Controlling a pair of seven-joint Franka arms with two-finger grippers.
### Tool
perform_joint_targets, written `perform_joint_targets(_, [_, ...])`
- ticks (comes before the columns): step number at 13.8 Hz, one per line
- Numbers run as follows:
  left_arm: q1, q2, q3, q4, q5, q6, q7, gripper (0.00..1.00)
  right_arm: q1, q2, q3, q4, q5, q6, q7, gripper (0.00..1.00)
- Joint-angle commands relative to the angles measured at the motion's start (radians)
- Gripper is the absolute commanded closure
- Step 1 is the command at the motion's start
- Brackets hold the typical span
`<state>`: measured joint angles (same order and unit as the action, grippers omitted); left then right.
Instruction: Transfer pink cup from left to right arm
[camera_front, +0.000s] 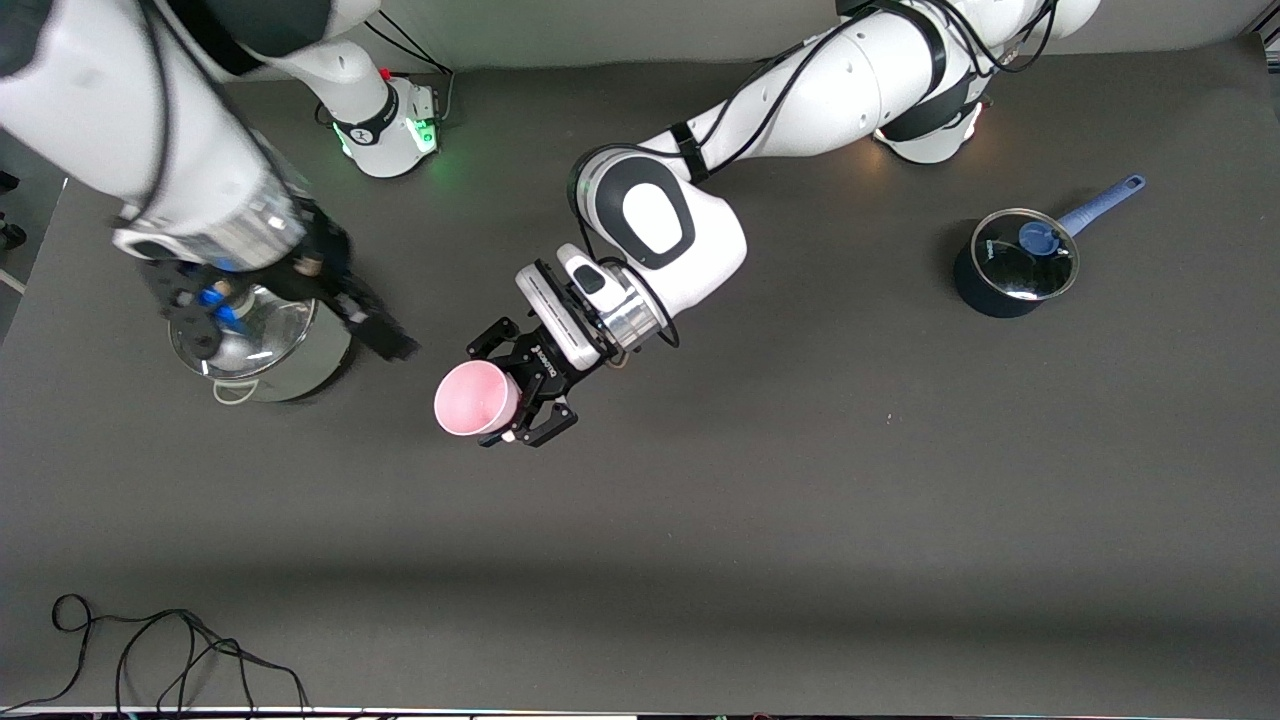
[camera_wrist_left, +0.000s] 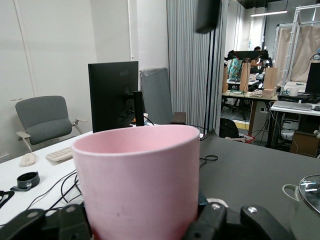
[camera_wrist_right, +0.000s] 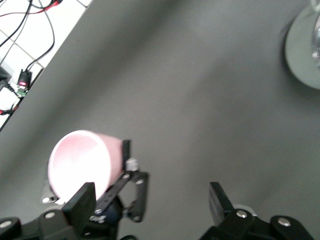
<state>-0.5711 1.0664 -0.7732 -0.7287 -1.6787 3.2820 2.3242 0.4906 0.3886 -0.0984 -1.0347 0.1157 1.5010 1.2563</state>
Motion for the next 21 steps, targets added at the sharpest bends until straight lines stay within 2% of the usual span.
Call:
perform_joint_targets(1, [-0.059, 0.0, 0.084, 0.034, -0.004, 0.024, -0.067, 1.0, -0.001, 0.088, 0.012, 0.124, 0.015, 0.016, 0.029, 0.0])
perform_joint_targets(6, [-0.154, -0.002, 0.303, 0.038, 0.027, 0.022, -0.276, 1.0, -0.007, 0.128, 0.028, 0.116, 0.015, 0.053, 0.029, 0.0])
perform_joint_targets(8, [-0.171, -0.012, 0.357, 0.037, 0.036, 0.022, -0.331, 1.0, -0.012, 0.141, 0.026, 0.104, 0.016, 0.053, 0.028, 0.0])
perform_joint_targets(21, [-0.171, -0.017, 0.364, 0.037, 0.037, 0.022, -0.348, 1.0, -0.01, 0.174, 0.028, 0.071, 0.019, 0.051, 0.029, 0.02])
